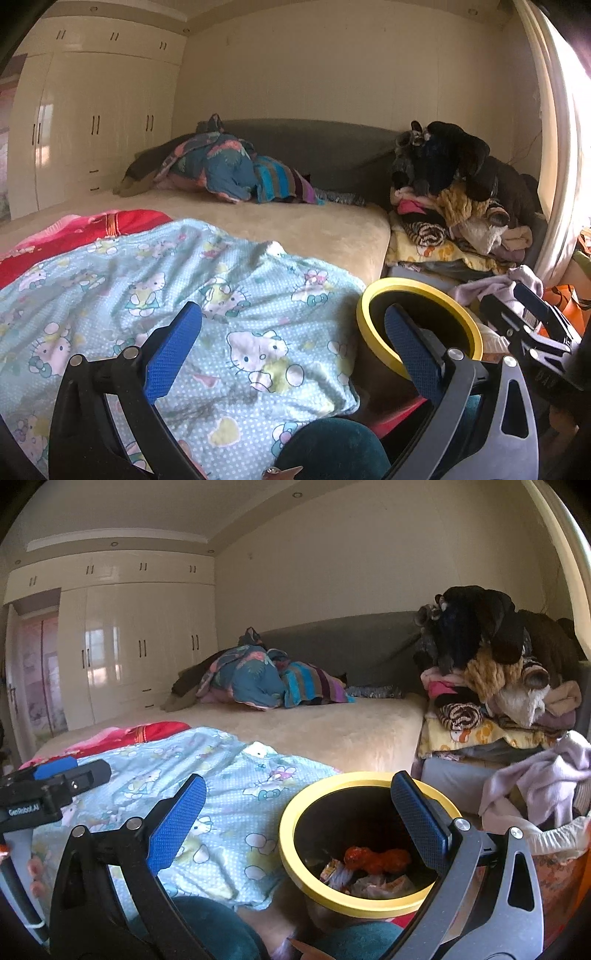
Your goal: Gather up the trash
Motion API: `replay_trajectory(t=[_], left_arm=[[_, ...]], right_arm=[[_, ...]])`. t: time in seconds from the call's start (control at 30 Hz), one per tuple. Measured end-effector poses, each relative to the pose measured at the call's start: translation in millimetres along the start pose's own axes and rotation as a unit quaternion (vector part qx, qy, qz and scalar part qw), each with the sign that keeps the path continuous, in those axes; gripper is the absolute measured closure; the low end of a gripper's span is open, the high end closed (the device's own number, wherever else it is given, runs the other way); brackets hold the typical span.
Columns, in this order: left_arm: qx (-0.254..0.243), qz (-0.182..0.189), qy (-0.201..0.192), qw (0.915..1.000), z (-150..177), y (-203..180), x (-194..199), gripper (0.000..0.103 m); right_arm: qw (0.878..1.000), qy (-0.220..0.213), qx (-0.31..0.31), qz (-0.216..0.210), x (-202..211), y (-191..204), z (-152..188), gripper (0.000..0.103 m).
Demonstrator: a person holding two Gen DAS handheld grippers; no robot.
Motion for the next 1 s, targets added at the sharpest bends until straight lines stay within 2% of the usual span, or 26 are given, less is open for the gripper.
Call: replay_trajectory(t=[1.0], left_arm=[[0.004,-0.005,0.007,1.0,6.4,1.0,-2.9,0.006]], right_arm=[[1.0,0.015,-0.007,0.01,-5.8,-2.4,5.8,0.011]])
Point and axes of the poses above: each gripper's, at about its wrist camera, not at the fingertips, and x roughly against the way its jaws point, y to its left, z to its underside, the point moved 4 cm from there along -x, roughly the way its jaws point, and after that the axes turned 2 degrees about -z, right-handed, at the moved point
